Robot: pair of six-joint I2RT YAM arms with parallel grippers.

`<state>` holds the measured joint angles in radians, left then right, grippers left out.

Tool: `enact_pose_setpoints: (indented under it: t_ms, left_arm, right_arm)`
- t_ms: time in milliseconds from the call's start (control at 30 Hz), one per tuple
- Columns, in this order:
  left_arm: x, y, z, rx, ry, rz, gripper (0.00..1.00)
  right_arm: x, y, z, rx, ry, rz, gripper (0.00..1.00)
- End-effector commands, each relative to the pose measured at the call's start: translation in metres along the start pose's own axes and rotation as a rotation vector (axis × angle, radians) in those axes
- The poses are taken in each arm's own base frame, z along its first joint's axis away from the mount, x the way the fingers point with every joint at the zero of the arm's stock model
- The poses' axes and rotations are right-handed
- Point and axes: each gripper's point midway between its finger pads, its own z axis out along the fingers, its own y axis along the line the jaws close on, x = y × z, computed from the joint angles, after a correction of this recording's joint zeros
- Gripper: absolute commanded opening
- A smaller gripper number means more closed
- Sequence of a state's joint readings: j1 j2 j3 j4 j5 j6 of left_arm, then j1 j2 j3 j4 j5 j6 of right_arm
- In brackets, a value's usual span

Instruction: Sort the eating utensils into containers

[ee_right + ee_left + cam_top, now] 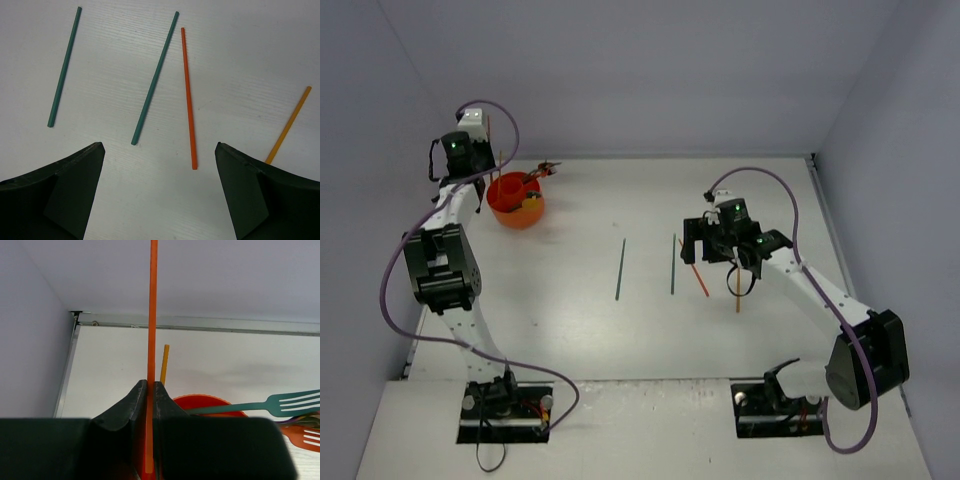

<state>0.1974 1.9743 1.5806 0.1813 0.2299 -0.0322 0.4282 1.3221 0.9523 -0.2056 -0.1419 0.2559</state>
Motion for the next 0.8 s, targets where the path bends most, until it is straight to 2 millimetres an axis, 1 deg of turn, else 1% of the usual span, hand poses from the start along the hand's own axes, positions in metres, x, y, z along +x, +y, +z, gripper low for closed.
enact_pose_setpoints:
  t_ms: [0, 100, 167, 267, 400, 500, 600, 767]
  left_arm:
    - [-0.046, -0.002, -0.012, 0.021, -0.146, 0.052, 0.00]
    - [-0.038, -0.001, -0.011, 0.016, -0.131, 0.049, 0.00]
    - [-0.028, 0.002, -0.012, 0.004, -0.115, 0.045, 0.00]
    - [-0.025, 0.000, -0.015, 0.004, -0.110, 0.046, 0.00]
    - [-0.012, 0.006, -0.021, -0.026, -0.088, 0.074, 0.00]
    - [-0.008, 0.008, -0.024, -0.038, -0.089, 0.075, 0.01]
    - [-0.013, 0.006, -0.027, -0.034, -0.098, 0.070, 0.07]
    - [-0.027, 0.007, -0.037, -0.050, -0.126, 0.073, 0.23]
  right_arm:
    - [-0.026, 0.008, -0.005, -0.039, -0.064, -0.015, 0.90]
    - [-0.025, 0.009, -0.006, -0.041, -0.063, -0.016, 0.90]
    - [-0.025, 0.009, -0.007, -0.042, -0.065, -0.015, 0.90]
    - [-0.023, 0.008, -0.007, -0.041, -0.064, -0.011, 0.90]
    - [-0.020, 0.007, -0.008, -0.043, -0.062, -0.014, 0.90]
    - [-0.021, 0.007, -0.010, -0.044, -0.070, -0.017, 0.90]
    - [-0.021, 0.007, -0.011, -0.043, -0.071, -0.014, 0.90]
    - [-0.021, 0.009, -0.014, -0.051, -0.076, -0.013, 0.90]
